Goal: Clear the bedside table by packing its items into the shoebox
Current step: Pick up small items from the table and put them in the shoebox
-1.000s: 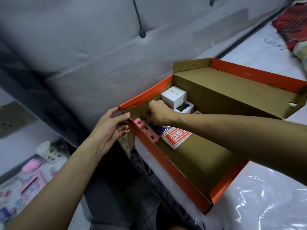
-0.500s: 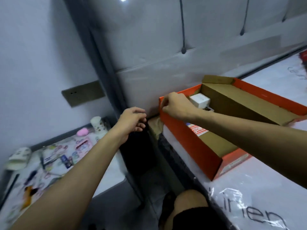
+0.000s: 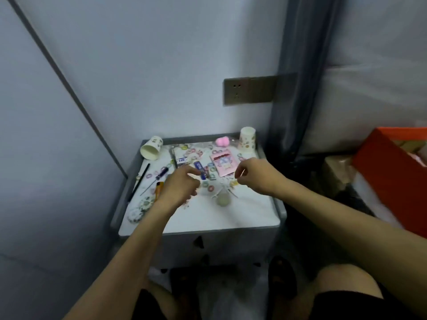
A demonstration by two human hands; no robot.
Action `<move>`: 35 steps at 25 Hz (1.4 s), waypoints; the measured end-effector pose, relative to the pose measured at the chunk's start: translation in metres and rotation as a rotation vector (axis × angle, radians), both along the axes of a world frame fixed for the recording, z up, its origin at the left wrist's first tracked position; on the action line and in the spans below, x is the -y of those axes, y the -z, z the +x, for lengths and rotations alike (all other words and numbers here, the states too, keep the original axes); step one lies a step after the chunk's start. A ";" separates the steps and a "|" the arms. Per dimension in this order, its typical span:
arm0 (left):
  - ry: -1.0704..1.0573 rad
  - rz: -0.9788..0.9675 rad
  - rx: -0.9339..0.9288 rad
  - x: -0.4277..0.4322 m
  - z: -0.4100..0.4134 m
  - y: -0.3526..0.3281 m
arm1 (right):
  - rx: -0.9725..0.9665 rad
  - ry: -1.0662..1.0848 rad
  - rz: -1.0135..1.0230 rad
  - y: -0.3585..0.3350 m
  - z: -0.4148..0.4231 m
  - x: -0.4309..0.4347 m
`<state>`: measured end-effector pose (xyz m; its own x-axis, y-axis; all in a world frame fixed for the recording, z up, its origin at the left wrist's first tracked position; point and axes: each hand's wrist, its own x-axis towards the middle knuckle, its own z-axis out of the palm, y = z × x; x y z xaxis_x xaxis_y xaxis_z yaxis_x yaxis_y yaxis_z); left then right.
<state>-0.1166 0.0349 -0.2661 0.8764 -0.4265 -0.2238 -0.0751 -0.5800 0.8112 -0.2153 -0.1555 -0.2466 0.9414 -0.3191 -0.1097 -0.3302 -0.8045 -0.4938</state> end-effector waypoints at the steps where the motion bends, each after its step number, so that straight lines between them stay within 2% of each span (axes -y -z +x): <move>1: -0.040 0.059 0.044 -0.016 0.017 0.011 | -0.022 -0.023 0.012 0.014 0.018 -0.011; 5: -0.169 0.338 0.247 -0.065 0.069 0.051 | -0.033 -0.055 0.059 0.066 0.078 -0.046; 7: -0.161 0.394 0.295 -0.075 0.081 0.069 | -0.021 -0.043 -0.023 0.088 0.093 -0.050; 13: -0.060 0.483 0.331 -0.079 0.091 0.085 | -0.175 -0.087 -0.225 0.105 0.097 -0.042; 16: 0.007 0.697 0.327 -0.105 0.089 0.079 | -0.228 -0.132 -0.314 0.106 0.092 -0.043; 19: 0.088 0.920 0.283 -0.117 0.083 0.079 | -0.251 -0.155 -0.271 0.106 0.089 -0.044; 21: 0.099 0.982 0.274 -0.117 0.078 0.083 | -0.215 -0.148 -0.235 0.107 0.091 -0.045; 26: 0.023 0.871 0.314 -0.122 0.077 0.088 | -0.158 -0.105 -0.154 0.110 0.095 -0.044; 29: -0.014 0.761 0.291 -0.126 0.076 0.080 | -0.149 -0.111 -0.185 0.108 0.095 -0.043; 33: -0.030 0.651 0.416 -0.126 0.080 0.069 | -0.182 -0.124 -0.241 0.105 0.098 -0.049; 35: 0.015 0.643 0.413 -0.115 0.083 0.071 | -0.223 -0.105 -0.312 0.104 0.097 -0.051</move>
<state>-0.0338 0.1494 -0.3371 0.9378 -0.3357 -0.0880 -0.3107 -0.9251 0.2186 -0.1188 -0.1049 -0.3501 0.9345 -0.2732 -0.2283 -0.3101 -0.9395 -0.1453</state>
